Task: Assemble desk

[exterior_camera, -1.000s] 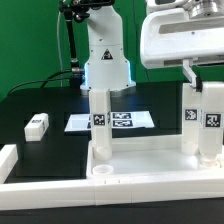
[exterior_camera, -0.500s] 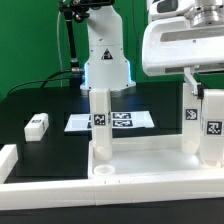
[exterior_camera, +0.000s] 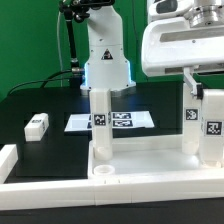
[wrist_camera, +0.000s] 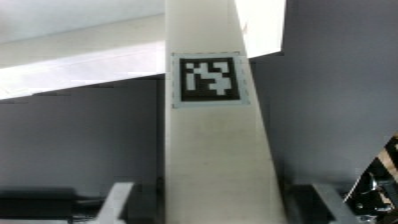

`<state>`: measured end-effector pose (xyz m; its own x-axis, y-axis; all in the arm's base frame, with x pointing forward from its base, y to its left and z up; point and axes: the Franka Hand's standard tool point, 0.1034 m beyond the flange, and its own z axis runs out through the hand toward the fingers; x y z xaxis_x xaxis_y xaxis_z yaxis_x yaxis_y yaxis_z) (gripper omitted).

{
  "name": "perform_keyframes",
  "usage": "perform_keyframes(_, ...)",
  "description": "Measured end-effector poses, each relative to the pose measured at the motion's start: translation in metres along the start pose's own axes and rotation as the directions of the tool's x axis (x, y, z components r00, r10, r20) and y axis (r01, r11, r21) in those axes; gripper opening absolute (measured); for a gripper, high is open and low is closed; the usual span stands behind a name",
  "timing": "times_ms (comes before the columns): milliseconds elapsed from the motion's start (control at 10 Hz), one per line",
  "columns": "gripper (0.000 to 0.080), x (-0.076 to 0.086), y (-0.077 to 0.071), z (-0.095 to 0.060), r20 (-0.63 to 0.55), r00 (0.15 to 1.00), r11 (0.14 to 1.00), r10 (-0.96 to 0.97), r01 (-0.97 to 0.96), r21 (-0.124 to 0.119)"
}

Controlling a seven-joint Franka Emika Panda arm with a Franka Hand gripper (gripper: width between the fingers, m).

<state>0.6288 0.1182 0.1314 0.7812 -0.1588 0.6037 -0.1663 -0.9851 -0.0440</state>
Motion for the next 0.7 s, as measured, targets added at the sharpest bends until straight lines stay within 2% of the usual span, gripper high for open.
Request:
perform_keyframes(100,0.0475,0.0,0.0,0.0,0.0,1.0,1.0,-0.004,0.004,0.0)
perform_keyframes(200,0.0603,0.0,0.0001,0.0,0.0,1.0,1.0,-0.006,0.006,0.0)
perform_keyframes(300,0.0603,0.0,0.0001,0.0,0.0,1.0,1.0,-0.008,0.008,0.0)
perform_keyframes(400,0.064,0.0,0.0001,0.0,0.0,1.0,1.0,-0.01,0.01,0.0)
perform_keyframes(700,0.0648,0.0,0.0001,0.0,0.0,1.0,1.0,-0.018,0.018,0.0)
